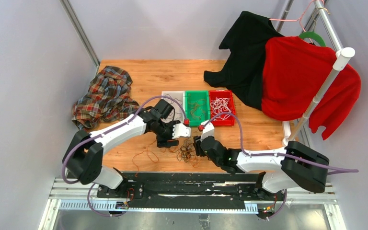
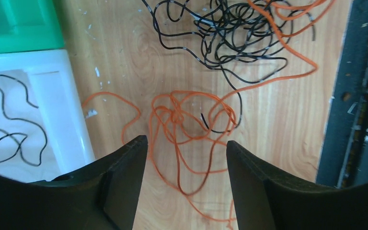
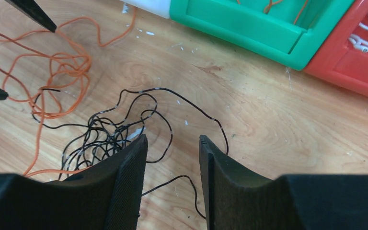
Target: Untangle the cables
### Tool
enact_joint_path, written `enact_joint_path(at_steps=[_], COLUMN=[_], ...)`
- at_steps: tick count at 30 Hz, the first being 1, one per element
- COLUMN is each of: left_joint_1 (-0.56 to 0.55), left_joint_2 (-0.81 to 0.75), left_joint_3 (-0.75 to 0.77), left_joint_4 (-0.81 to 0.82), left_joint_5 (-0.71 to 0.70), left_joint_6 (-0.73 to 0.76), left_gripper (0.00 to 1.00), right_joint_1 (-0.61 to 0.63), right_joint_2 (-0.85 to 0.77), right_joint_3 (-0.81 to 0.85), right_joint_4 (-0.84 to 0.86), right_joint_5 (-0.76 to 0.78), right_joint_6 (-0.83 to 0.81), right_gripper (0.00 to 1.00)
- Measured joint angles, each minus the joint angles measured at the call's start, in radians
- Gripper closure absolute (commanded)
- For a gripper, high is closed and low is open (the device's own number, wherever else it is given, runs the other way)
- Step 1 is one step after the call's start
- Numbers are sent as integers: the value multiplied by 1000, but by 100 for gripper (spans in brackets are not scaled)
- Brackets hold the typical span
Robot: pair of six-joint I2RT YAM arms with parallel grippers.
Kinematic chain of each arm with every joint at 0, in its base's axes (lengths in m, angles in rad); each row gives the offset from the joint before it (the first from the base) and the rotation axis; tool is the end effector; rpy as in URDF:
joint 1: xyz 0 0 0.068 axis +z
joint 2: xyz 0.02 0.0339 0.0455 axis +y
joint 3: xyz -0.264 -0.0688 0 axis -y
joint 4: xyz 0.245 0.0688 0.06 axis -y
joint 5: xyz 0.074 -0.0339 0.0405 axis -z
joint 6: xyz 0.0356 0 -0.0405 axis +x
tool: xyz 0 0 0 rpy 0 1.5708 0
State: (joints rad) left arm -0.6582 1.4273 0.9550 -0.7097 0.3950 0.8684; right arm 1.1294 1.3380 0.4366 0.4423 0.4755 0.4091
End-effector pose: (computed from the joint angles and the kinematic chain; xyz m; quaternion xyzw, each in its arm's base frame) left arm 0.2038 -0.1749 0.2179 0.6925 0.6690 -0.1716 0.2086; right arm 0.1228 0.2217 0.1687 -0.1746 0.8164 0.2130 0.5076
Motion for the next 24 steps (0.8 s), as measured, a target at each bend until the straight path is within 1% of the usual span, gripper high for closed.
enact_joint_path(at_steps=[2, 3, 4, 5, 6, 7, 9, 12, 14, 17, 20, 23, 24], left_joint_1=[-5, -7, -10, -12, -13, -14, -14, -14, -13, -13, -13, -13, -13], left_joint_2=[37, 51, 64, 74, 85, 92, 96, 88, 60, -26, -121, -188, -201], left_joint_3=[-17, -30, -41, -50, -53, -53, -47, -21, -1, 30, 69, 76, 74], left_joint_4=[42, 62, 77, 89, 95, 102, 105, 82, 55, -7, -54, -69, -76], left_joint_5=[-9, -17, -23, -30, -35, -40, -46, -48, -45, -25, 6, 32, 39], left_joint_6=[17, 25, 32, 38, 48, 49, 50, 42, 29, -12, -77, -135, -148], left_gripper=[43, 50, 63, 73, 83, 90, 96, 99, 99, 99, 99, 94, 89], right_joint_1=[-14, -15, -19, -20, -20, -20, -20, -20, -20, -21, -22, -18, -16], right_joint_2=[21, 28, 35, 42, 47, 50, 54, 54, 41, -21, -105, -153, -152], right_joint_3=[-3, -4, -4, -4, -4, -4, -4, -5, -13, -33, -34, -19, -8], right_joint_4=[10, 10, 10, 12, 14, 15, 18, 24, 29, 23, 22, 31, 35], right_joint_5=[-6, -6, -8, -9, -9, -11, -13, -13, -13, -20, -51, -86, -97], right_joint_6=[14, 18, 21, 23, 25, 27, 30, 35, 36, 35, 26, 14, 10], right_gripper=[57, 57, 58, 59, 59, 60, 64, 66, 64, 60, 50, 45, 44])
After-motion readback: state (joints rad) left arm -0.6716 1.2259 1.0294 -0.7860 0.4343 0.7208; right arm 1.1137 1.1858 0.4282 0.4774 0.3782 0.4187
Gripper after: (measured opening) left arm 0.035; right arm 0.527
